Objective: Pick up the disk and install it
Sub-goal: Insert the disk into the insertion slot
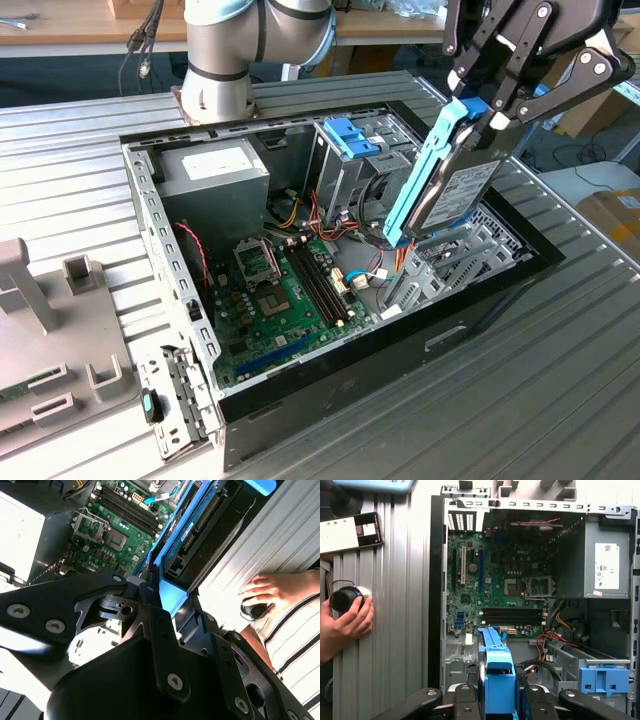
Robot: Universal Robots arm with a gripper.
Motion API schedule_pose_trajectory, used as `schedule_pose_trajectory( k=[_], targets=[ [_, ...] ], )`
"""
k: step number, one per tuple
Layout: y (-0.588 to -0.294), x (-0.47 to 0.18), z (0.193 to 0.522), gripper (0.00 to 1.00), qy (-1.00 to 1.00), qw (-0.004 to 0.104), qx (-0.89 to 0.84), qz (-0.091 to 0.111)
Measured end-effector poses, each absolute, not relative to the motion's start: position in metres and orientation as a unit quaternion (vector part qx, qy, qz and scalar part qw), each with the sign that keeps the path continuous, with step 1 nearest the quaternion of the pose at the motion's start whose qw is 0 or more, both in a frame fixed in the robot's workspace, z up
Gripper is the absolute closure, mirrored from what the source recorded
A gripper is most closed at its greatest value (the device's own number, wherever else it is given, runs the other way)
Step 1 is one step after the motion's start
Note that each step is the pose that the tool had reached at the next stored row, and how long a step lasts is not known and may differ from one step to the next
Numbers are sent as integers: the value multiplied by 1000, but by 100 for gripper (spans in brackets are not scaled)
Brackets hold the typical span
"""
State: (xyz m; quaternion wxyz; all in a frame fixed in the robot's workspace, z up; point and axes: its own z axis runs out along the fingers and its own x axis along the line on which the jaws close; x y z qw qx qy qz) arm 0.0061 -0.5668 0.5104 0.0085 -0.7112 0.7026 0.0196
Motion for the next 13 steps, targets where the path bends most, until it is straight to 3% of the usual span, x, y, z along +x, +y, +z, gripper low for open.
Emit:
schedule_pose_trajectory(
  k=[13],
  targets=[
    [-566,43,510,64,703,9,-711,20]
  ],
)
